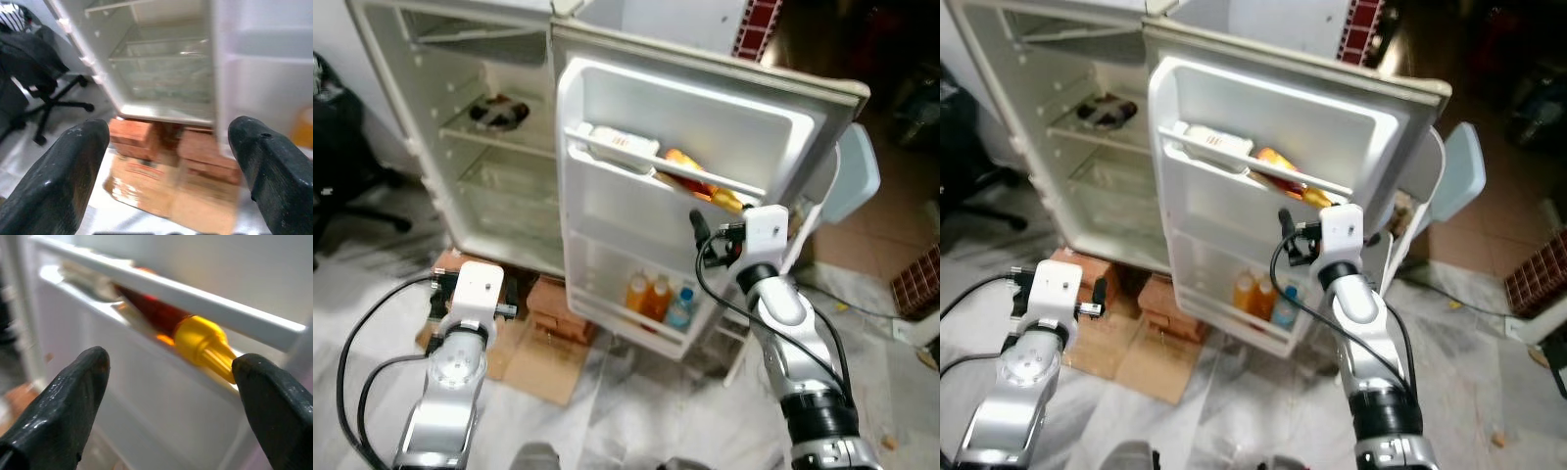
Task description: Restocking fridge
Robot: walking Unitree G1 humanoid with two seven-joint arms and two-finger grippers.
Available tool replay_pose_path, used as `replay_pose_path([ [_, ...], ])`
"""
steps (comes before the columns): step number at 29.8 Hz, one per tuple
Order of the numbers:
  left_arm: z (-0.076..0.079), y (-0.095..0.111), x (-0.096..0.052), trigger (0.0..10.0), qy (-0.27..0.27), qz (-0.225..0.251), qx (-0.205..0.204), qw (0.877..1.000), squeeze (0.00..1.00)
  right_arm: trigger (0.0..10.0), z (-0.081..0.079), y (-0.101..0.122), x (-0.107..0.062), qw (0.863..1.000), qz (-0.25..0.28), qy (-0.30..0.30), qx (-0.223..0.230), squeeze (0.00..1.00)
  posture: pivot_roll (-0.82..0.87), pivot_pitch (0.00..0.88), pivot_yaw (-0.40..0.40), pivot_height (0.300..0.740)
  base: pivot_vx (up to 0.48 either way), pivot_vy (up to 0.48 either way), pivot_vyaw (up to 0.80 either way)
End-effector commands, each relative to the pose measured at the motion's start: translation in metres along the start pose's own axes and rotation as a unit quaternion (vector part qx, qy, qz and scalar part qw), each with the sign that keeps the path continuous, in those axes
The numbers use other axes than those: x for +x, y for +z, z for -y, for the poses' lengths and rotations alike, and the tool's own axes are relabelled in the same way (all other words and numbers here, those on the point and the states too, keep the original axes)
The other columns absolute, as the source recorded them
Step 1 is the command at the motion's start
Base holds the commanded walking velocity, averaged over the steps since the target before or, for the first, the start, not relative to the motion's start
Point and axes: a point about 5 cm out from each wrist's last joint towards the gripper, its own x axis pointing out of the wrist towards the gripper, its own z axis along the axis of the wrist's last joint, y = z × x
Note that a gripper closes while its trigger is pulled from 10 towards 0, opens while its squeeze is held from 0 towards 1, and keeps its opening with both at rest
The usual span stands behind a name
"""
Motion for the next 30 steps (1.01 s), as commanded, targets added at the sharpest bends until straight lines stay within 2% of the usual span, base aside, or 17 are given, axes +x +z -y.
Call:
replay_pose_path([
  [1, -0.009, -0.002, 0.000, 10.0, 0.017, -0.005, 0.009, 1.000, 0.00, 10.0, 0.011, -0.006, -0.001, 1.000, -0.018, -0.011, -0.018, 0.00, 0.11, 0.000, -0.051, 0.740, 0.000, -0.480, 0.59],
  [10, -0.011, -0.004, 0.001, 10.0, 0.028, -0.012, 0.002, 1.000, 0.00, 10.0, 0.013, -0.013, 0.000, 0.999, -0.033, 0.036, -0.014, 0.00, 0.12, 0.000, -0.050, 0.740, 0.000, -0.370, 0.49],
  [16, -0.013, -0.004, 0.001, 10.0, 0.035, -0.012, 0.001, 0.999, 0.00, 10.0, 0.016, -0.014, 0.000, 0.997, -0.031, 0.068, -0.007, 0.00, 0.12, 0.000, -0.049, 0.740, 0.000, 0.000, 0.00],
  [20, -0.016, -0.003, 0.001, 10.0, 0.044, -0.009, -0.011, 0.999, 0.00, 10.0, 0.024, -0.009, 0.000, 0.999, -0.005, 0.042, -0.013, 0.00, 0.12, 0.000, -0.050, 0.740, 0.000, 0.000, 0.00],
  [22, -0.016, -0.003, 0.000, 10.0, 0.047, -0.008, -0.014, 0.999, 0.00, 10.0, 0.027, -0.011, -0.001, 0.999, -0.011, 0.026, -0.033, 0.00, 0.12, 0.000, -0.050, 0.740, 0.000, 0.000, 0.00],
  [26, -0.018, -0.004, 0.000, 10.0, 0.056, -0.012, -0.023, 0.998, 0.00, 10.0, 0.035, -0.026, -0.002, 0.996, -0.065, -0.013, -0.066, 0.00, 0.12, 0.000, -0.052, 0.740, 0.000, 0.000, 0.00],
  [30, -0.019, -0.004, 0.001, 10.0, 0.058, -0.015, -0.029, 0.998, 0.00, 10.0, 0.030, -0.049, -0.005, 0.985, -0.154, 0.029, -0.080, 0.00, 0.12, 0.000, -0.053, 0.740, 0.000, 0.000, 0.00],
])
